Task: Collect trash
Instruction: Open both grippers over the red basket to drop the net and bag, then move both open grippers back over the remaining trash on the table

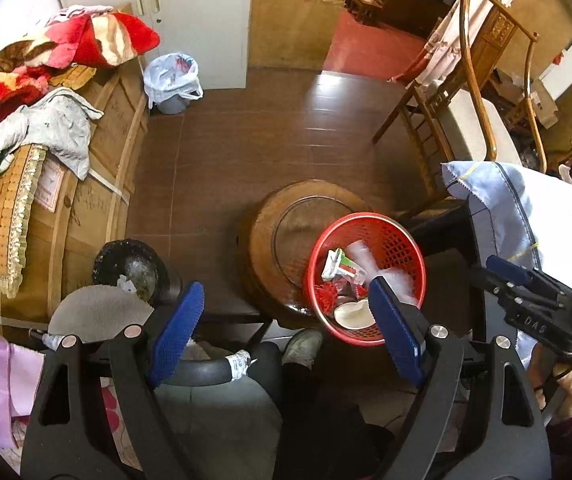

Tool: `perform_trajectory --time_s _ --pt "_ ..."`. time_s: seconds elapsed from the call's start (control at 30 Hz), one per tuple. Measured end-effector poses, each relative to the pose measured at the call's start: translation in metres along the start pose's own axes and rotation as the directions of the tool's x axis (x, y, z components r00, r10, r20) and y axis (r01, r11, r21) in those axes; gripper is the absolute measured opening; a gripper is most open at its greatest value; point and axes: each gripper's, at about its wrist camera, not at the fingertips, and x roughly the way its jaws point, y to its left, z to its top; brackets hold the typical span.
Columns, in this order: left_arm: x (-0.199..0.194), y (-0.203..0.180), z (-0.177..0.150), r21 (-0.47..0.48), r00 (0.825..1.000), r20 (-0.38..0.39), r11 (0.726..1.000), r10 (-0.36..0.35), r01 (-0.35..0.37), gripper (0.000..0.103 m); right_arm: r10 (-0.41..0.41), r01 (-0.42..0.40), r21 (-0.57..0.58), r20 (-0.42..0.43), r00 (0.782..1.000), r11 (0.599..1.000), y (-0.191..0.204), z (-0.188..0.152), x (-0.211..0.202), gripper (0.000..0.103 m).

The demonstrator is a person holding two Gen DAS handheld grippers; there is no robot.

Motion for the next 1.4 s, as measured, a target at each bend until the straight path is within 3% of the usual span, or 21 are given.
perform_trajectory --time_s 0.17,0.33,0.43,0.53,0.63,0.67,0.73,0.8,0.83,0.93,0.97,1.07,1.2,1.27,1.4 --pt "-0.003 -0.02 0.01 0.037 0.999 0.005 0.998 -0.045 0.045 0.082 -0.048 0.046 0.026 0.105 0.993 0.999 -0.012 -0.002 -0.056 0.058" --pt "-0.014 -0.077 0.026 0.166 0.991 0.025 0.978 -0.13 0.125 0.082 -0.152 0.126 0.129 0.212 0.966 0.984 -0.042 -0.025 -0.129 0.061" --pt "-0.021 -0.129 0.032 0.278 0.978 0.021 0.941 -0.208 0.194 0.082 -0.242 0.182 0.234 0.263 0.934 0.955 -0.067 -0.057 -0.176 0.063" --pt "-0.03 -0.192 0.031 0.412 0.958 0.0 0.873 -0.287 0.261 0.082 -0.357 0.245 0.361 0.29 0.888 0.9 -0.091 -0.1 -0.221 0.064" --pt "-0.035 -0.262 0.019 0.545 0.933 -0.052 0.773 -0.357 0.327 0.082 -0.502 0.295 0.536 0.291 0.815 0.791 -0.117 -0.162 -0.271 0.065" --pt "-0.037 -0.291 0.013 0.589 0.919 -0.09 0.723 -0.384 0.36 0.082 -0.536 0.301 0.582 0.284 0.795 0.756 -0.121 -0.179 -0.282 0.065" --pt "-0.04 -0.335 -0.001 0.649 0.894 -0.155 0.639 -0.42 0.413 0.082 -0.622 0.301 0.702 0.255 0.741 0.646 -0.131 -0.228 -0.31 0.066" --pt "-0.048 -0.383 -0.023 0.714 0.867 -0.216 0.533 -0.449 0.454 0.082 -0.681 0.286 0.785 0.221 0.699 0.549 -0.132 -0.268 -0.326 0.066" --pt "-0.055 -0.408 -0.038 0.748 0.851 -0.246 0.467 -0.464 0.472 0.082 -0.716 0.267 0.836 0.196 0.671 0.479 -0.132 -0.295 -0.337 0.066" --pt "-0.069 -0.455 -0.072 0.803 0.82 -0.308 0.331 -0.482 0.496 0.082 -0.773 0.208 0.919 0.142 0.619 0.335 -0.129 -0.348 -0.351 0.067" --pt "-0.074 -0.471 -0.088 0.82 0.809 -0.337 0.272 -0.482 0.504 0.082 -0.793 0.176 0.945 0.12 0.597 0.275 -0.123 -0.372 -0.356 0.067" --pt "-0.082 -0.502 -0.122 0.852 0.793 -0.387 0.148 -0.47 0.503 0.082 -0.835 0.119 0.982 0.061 0.546 0.149 -0.106 -0.413 -0.36 0.067" --pt "-0.079 -0.53 -0.154 0.859 0.781 -0.445 0.037 -0.437 0.51 0.082 -0.861 0.081 0.996 -0.009 0.509 0.038 -0.089 -0.451 -0.359 0.067" --pt "-0.075 -0.54 -0.168 0.86 0.781 -0.465 -0.005 -0.417 0.51 0.082 -0.867 0.067 0.998 -0.046 0.497 -0.015 -0.081 -0.466 -0.358 0.067" --pt "-0.066 -0.564 -0.192 0.861 0.788 -0.488 -0.06 -0.376 0.505 0.082 -0.871 0.046 0.995 -0.1 0.482 -0.089 -0.072 -0.484 -0.358 0.067"
